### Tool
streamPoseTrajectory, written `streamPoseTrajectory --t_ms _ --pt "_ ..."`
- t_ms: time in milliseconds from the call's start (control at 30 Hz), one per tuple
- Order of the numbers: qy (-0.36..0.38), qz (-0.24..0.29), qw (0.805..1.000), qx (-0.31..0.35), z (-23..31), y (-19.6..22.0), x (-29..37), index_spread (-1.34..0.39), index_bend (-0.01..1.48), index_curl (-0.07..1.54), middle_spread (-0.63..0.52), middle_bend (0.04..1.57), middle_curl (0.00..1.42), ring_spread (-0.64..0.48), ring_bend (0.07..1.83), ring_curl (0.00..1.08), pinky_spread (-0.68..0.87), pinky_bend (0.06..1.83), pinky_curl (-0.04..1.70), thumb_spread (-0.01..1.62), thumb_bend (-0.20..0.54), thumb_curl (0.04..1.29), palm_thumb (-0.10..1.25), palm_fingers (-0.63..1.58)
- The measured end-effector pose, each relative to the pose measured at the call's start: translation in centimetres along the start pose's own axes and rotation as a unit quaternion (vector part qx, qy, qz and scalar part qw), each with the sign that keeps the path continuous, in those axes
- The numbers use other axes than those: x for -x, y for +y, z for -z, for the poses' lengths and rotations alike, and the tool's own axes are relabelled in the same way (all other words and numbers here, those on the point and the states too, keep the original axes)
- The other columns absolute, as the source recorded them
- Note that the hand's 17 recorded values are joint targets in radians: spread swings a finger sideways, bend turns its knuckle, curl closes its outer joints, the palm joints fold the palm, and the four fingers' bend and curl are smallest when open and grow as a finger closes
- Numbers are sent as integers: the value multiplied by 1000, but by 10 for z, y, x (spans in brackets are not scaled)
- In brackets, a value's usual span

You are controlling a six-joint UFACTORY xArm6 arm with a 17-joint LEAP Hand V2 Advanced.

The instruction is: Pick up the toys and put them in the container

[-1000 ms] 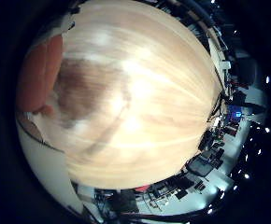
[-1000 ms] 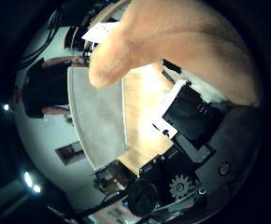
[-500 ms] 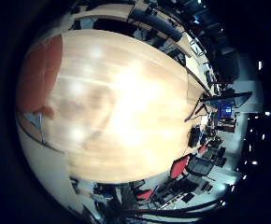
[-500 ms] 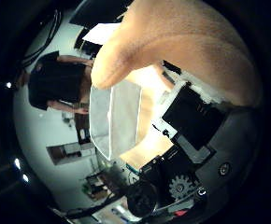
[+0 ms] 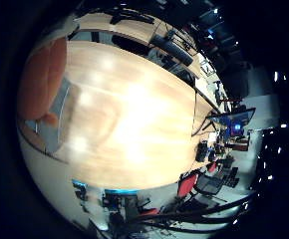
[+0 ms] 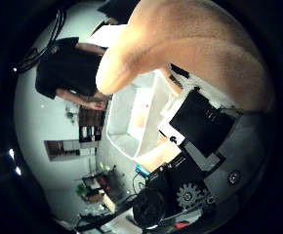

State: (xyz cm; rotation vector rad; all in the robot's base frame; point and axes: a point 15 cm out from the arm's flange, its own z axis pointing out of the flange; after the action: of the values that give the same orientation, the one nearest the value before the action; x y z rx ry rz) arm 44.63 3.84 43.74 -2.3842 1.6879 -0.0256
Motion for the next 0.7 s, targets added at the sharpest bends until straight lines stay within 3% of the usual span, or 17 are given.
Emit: streamPoseTrajectory --t_ms 367,700 --pt "-18 71 997 3 -8 -13 107 -611 294 680 -460 781 634 -380 1163 481 -564 1075 388 978 -14 362 1121 1148" --pt "-25 118 993 12 -15 -10 163 -619 259 702 -466 767 638 -382 1162 485 -572 1064 403 992 -14 356 1118 1139"
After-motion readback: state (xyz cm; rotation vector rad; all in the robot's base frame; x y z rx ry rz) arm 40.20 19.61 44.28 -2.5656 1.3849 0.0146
